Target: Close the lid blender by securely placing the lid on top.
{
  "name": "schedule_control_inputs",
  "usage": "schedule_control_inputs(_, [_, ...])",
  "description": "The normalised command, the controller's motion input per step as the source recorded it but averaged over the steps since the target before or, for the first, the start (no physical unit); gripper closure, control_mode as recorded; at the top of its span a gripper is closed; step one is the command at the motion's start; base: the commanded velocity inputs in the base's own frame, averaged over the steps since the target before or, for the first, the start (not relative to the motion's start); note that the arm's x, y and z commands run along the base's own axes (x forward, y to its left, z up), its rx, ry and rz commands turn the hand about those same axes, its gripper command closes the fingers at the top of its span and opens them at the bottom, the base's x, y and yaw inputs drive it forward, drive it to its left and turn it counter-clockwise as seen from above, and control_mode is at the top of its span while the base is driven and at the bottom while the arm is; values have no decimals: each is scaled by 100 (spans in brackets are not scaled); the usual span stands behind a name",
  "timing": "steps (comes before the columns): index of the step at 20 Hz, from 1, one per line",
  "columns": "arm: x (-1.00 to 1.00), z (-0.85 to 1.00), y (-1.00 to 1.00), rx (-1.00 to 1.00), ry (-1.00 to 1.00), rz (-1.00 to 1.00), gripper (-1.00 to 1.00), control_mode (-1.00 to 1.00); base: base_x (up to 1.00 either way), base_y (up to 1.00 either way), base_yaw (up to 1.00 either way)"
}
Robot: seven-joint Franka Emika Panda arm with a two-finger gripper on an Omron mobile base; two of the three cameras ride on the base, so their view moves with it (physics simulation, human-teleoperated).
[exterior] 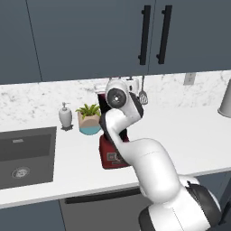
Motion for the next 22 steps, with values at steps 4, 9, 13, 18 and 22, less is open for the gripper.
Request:
schedule_control_inputs(4, [-9, -53, -13, 14, 31, -8, 100, -100, 0, 0, 0])
schedule_control_inputs(9, [-32, -38, -3, 6, 17, -3, 100, -100, 0, 0, 0])
schedule_control_inputs(13, [-89, -19, -5, 0, 3, 0, 100, -100, 0, 0, 0])
schedule_control_inputs(18, [-100, -11, -28, 0, 0, 0, 100, -100, 0, 0, 0])
schedule_control_inputs(22, [-76, 1, -62, 2, 0, -2, 100, -100, 0, 0, 0])
